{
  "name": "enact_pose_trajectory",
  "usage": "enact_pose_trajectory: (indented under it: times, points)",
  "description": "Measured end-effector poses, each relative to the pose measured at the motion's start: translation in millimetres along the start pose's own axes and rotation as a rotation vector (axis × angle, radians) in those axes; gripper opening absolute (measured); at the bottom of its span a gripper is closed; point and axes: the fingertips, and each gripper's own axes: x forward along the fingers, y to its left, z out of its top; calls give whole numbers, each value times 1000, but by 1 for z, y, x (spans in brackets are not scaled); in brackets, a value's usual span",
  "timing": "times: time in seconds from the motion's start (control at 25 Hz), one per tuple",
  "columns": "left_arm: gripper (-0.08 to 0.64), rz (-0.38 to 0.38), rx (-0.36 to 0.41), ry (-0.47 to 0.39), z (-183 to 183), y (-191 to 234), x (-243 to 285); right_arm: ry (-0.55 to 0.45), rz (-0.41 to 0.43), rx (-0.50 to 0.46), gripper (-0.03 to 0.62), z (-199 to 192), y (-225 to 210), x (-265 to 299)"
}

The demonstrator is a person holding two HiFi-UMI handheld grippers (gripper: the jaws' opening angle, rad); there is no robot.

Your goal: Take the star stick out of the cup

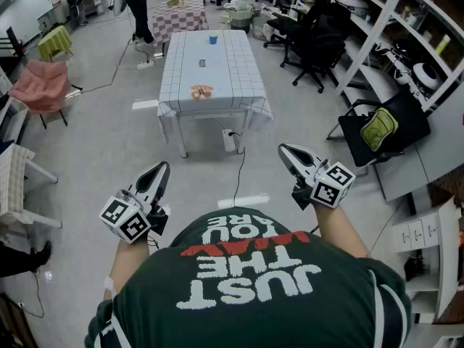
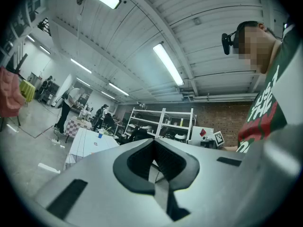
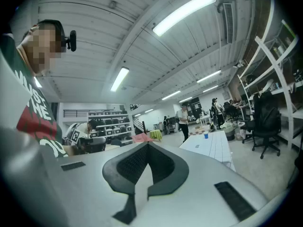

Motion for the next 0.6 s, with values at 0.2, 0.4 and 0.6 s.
enact_pose_trajectory:
  times: [0.2,0.4,0.6]
  points:
    - [-5,9,-22,2,0,-2,8,-2,2,1,31,-3,-6,0]
    - [-5,-11,-8,4,0,-8,22,0,0,8,31,-2,-16,-8]
    - [-5,-6,-17,3,-2,-22,39,-6,16,14,31,6,-26,-23]
